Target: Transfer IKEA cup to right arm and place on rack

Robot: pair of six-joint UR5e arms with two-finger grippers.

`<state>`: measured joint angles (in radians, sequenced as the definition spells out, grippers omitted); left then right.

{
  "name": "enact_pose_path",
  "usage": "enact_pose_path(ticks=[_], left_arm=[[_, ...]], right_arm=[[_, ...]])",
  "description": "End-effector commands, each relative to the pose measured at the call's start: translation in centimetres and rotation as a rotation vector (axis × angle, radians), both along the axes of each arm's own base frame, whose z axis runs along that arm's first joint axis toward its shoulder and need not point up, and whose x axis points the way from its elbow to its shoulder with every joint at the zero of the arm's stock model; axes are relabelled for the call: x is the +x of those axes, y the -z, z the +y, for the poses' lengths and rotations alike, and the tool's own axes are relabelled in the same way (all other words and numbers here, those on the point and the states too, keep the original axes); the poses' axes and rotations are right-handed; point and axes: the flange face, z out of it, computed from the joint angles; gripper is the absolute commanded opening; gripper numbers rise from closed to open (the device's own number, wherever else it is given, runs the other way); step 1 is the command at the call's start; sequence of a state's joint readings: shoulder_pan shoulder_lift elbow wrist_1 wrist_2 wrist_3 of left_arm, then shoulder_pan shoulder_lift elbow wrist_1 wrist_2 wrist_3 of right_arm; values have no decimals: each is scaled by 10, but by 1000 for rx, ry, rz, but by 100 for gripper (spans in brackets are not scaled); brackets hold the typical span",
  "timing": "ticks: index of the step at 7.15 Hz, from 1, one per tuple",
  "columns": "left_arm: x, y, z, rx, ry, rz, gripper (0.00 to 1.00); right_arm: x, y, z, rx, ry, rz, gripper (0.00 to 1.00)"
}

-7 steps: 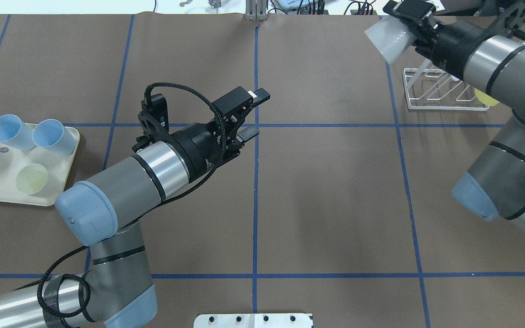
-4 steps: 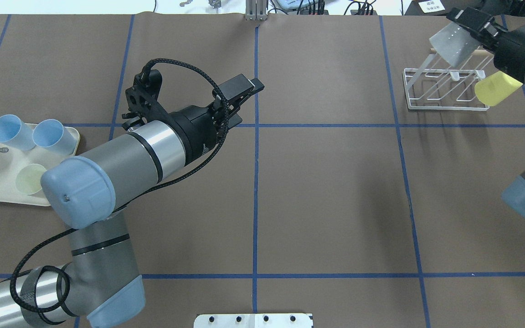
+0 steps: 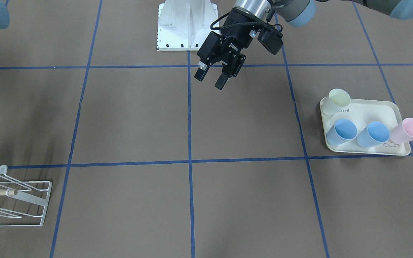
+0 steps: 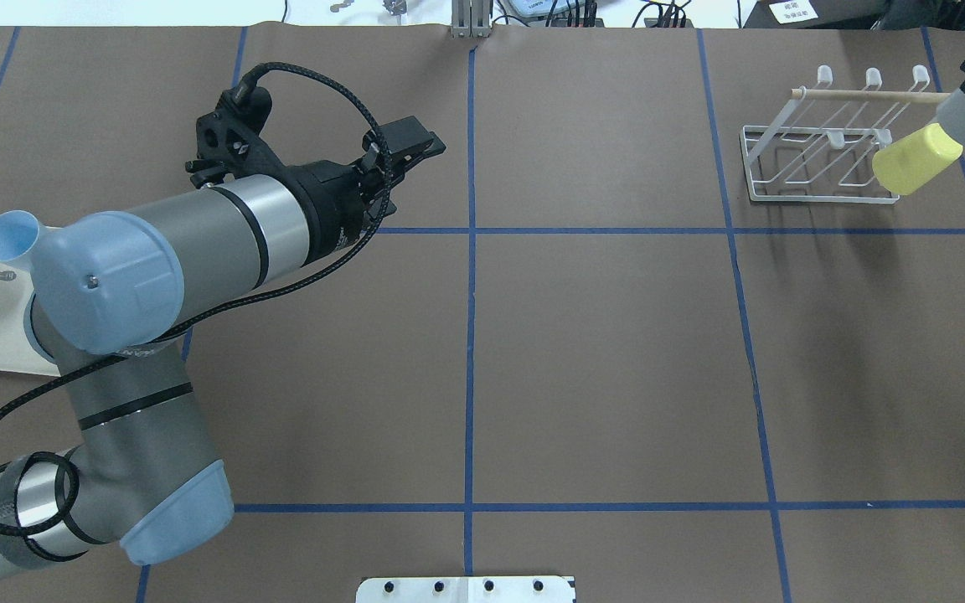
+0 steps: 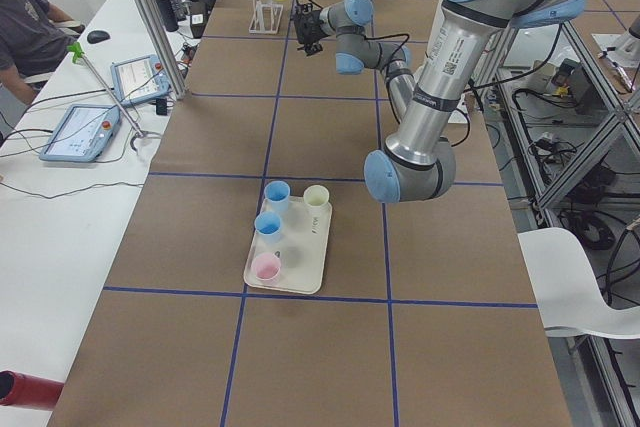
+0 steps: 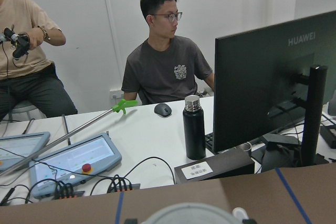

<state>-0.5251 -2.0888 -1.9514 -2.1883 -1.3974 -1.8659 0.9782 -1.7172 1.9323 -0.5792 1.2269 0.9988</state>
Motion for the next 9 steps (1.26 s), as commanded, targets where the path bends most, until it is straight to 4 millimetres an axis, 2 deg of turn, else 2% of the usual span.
enact_pose_path(ticks=[1,2,4,7,9], left_arm=[[0,-11,0,-12,-11,-20,100],[0,-19,0,-19,-13,-32,100],[-1,-21,2,-19,-17,-32,100],[-1,-22,2,-21,-17,-35,100],[0,-21,2,-20,-19,-33,100]], right_arm=[[-46,-25,-10,-2,-19,124,0],[-60,-29,-17,0,-21,137,0],[-63,-31,-19,-2,-17,140,0],[-86,-23,-46,17,-9,143,0],[-91,-36,-52,-3,-9,153,0]])
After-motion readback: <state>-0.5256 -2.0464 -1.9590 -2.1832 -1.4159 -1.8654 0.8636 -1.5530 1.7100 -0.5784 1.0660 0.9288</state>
